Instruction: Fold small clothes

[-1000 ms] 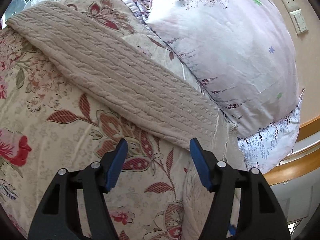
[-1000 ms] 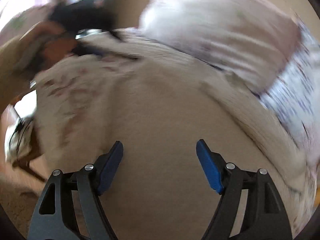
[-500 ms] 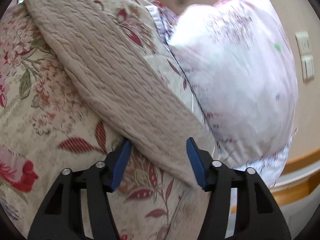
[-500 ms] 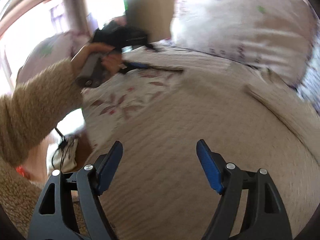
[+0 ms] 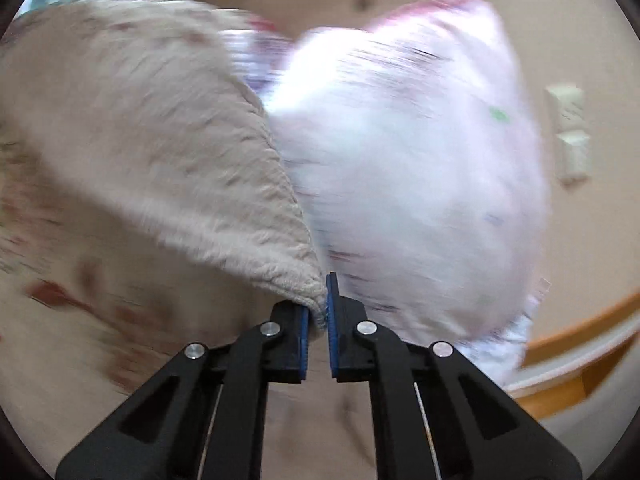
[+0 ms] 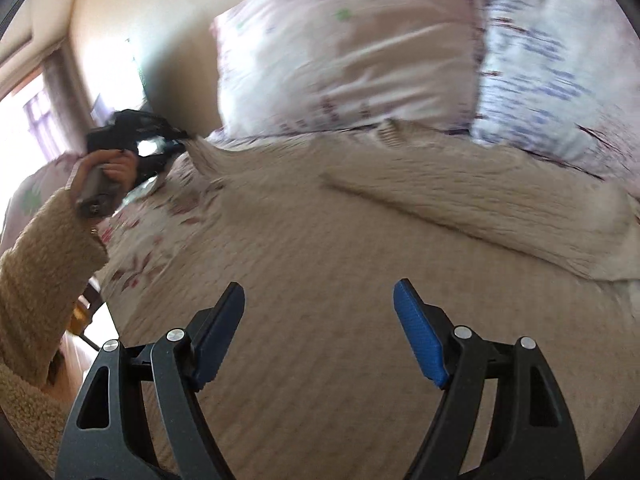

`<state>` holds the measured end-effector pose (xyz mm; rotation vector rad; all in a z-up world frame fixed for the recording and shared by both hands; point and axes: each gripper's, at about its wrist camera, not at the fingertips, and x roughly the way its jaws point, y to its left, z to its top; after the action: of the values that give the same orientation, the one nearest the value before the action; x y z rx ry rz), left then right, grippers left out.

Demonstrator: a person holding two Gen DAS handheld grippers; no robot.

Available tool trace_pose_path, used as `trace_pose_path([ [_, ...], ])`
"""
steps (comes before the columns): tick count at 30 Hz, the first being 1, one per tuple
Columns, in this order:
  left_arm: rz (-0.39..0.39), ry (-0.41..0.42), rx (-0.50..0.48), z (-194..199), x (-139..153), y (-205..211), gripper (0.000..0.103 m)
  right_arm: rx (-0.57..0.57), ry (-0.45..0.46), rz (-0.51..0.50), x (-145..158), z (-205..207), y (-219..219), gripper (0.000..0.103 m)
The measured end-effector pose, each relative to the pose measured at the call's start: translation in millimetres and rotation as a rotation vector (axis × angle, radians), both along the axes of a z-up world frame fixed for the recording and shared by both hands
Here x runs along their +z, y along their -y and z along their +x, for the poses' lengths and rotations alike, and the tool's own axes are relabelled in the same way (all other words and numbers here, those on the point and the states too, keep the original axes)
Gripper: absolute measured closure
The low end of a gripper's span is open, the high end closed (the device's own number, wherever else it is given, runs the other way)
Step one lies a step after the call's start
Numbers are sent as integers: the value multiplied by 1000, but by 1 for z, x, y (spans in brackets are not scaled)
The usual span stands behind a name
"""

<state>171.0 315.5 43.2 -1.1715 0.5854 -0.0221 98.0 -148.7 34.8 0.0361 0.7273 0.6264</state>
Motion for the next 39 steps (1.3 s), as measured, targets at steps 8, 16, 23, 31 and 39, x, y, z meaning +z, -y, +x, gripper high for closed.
trace_pose_path([
  [8, 8, 158, -327, 41, 18, 151, 96, -131, -14, 33, -3, 3, 40, 23],
  [16, -103, -94, -444, 57, -72, 222, 92, -185, -39, 30, -11, 1, 56, 23],
  [23, -120, -91, -290, 40, -63, 167, 64, -200, -35, 40, -14, 2, 63, 23],
  [31, -199, -100, -108, 38, -64, 103, 82, -197, -30, 45, -16, -1, 64, 23],
  [39, 104, 76, -302, 74, 12, 185, 95, -268, -2, 55, -8, 0, 91, 23],
])
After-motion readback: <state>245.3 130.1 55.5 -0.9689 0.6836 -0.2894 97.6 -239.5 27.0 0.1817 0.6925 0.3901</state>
